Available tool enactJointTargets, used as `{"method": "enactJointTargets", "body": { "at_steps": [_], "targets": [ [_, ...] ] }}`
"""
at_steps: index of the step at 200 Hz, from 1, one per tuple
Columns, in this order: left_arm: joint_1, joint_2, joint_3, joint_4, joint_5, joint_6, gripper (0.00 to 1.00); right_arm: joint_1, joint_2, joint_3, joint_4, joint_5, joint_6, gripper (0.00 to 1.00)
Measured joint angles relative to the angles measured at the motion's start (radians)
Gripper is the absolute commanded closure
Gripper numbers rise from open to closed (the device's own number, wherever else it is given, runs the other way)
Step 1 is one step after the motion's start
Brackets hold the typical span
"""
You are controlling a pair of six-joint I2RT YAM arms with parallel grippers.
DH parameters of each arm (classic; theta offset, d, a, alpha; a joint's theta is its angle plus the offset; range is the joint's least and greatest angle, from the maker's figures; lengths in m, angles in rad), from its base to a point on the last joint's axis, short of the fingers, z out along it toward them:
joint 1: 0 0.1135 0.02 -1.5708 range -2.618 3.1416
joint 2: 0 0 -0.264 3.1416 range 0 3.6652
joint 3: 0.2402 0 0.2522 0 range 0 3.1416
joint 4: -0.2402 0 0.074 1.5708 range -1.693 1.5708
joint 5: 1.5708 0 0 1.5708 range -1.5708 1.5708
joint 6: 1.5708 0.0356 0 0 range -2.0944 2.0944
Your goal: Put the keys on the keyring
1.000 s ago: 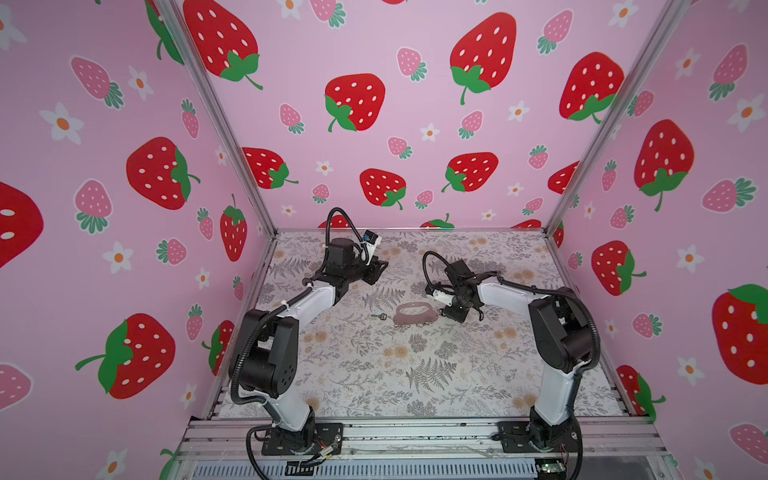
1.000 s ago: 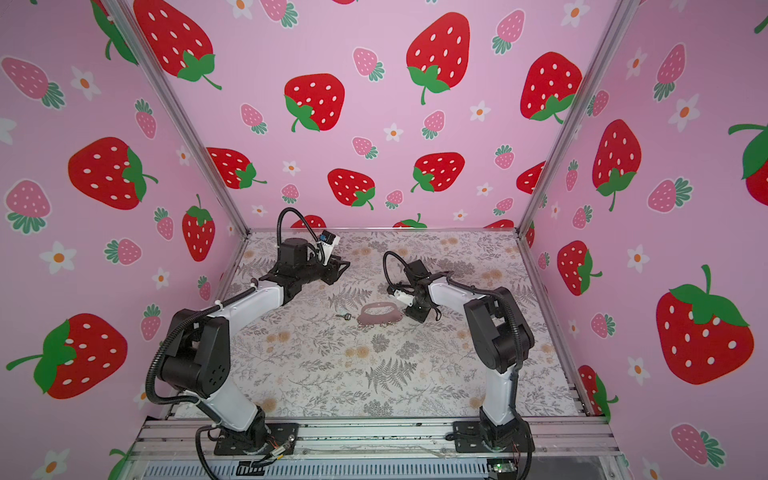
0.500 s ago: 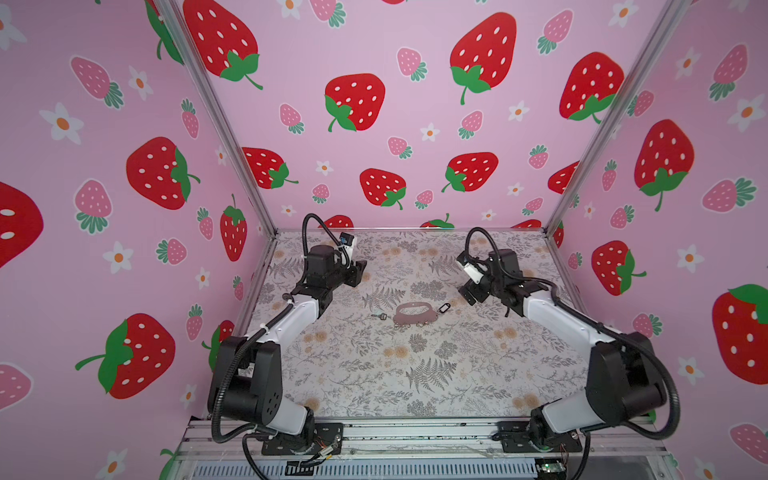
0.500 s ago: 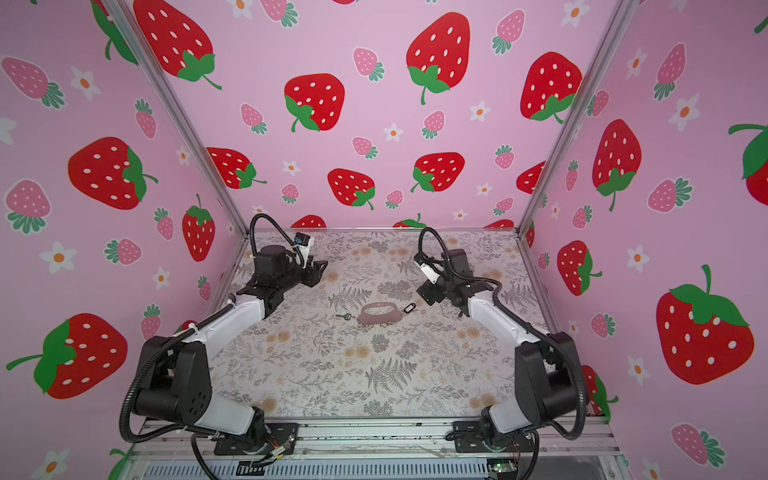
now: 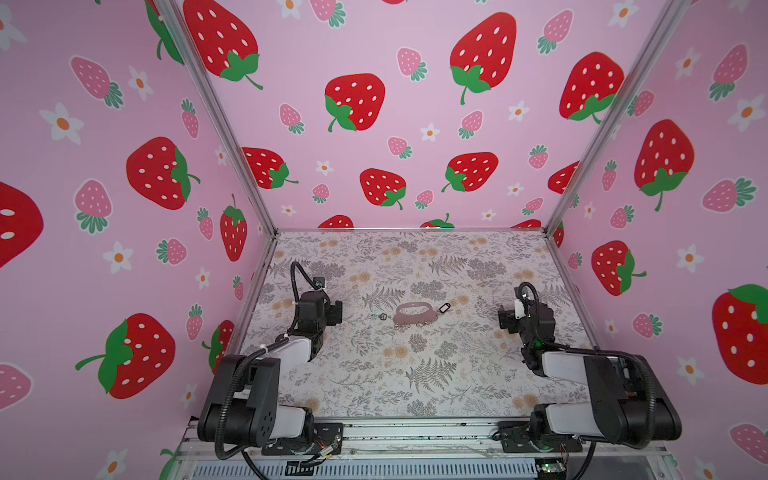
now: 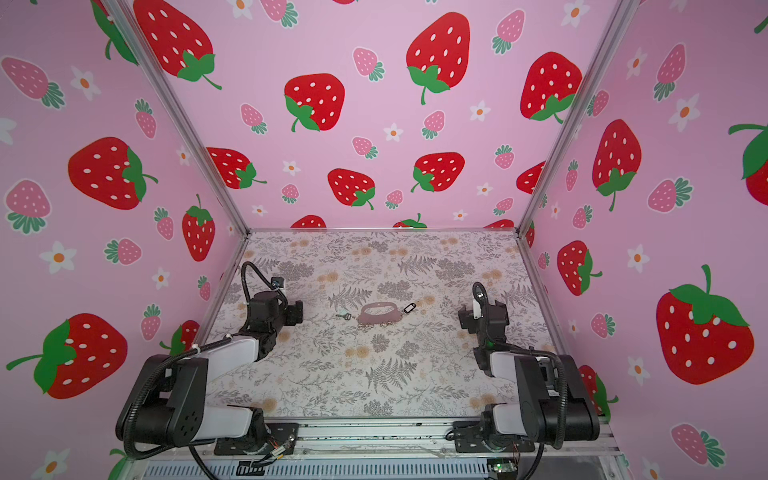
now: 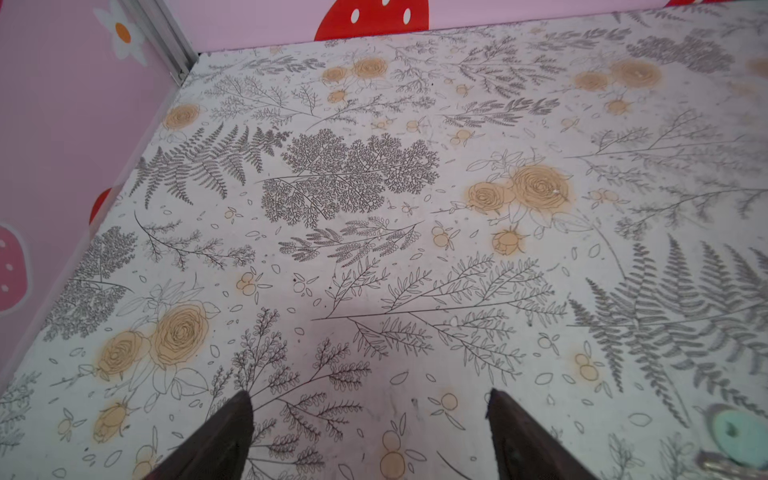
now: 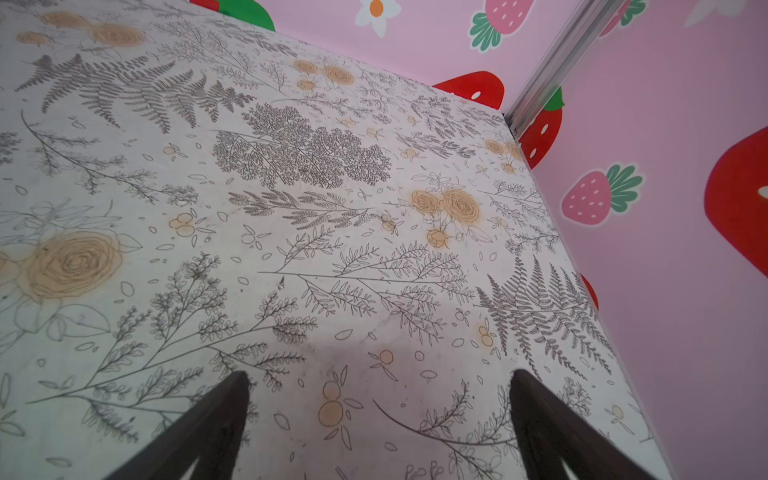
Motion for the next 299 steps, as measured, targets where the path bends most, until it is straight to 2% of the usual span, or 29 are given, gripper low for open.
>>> {"method": "enactJointTargets", "body": {
  "at_steps": [19,73,117,146,177,199,232,299],
  "targets": [
    [0.013,0.043,-0.004,0.094,0.026,0.003,0.01,-0.020,0.018,0.024,0.042,-0.031,0.003,0.01],
    [0.050,0.135,-0.017,0.251,0.106,0.003,0.00,-0.058,-0.043,-0.035,0.166,-0.122,0.007,0.01],
    [0.069,0.143,-0.017,0.264,0.134,-0.005,0.00,-0.127,-0.037,-0.028,0.172,-0.192,0.044,0.01],
    [0.071,0.143,-0.017,0.271,0.147,-0.005,0.01,-0.173,-0.027,-0.023,0.205,-0.303,0.107,0.01],
    [0.071,0.143,-0.017,0.271,0.150,-0.006,0.01,-0.167,0.105,-0.010,0.307,-0.378,0.142,0.01],
    [0.072,0.143,-0.017,0.271,0.155,-0.008,0.01,-0.145,0.127,-0.011,0.319,-0.377,0.137,0.01],
    [0.073,0.143,-0.017,0.271,0.156,-0.010,0.01,-0.050,0.166,-0.046,0.426,-0.314,0.105,0.01],
    [0.077,0.143,-0.017,0.270,0.164,-0.016,0.01,-0.046,0.171,-0.030,0.418,-0.270,0.085,0.01]
  ]
}}
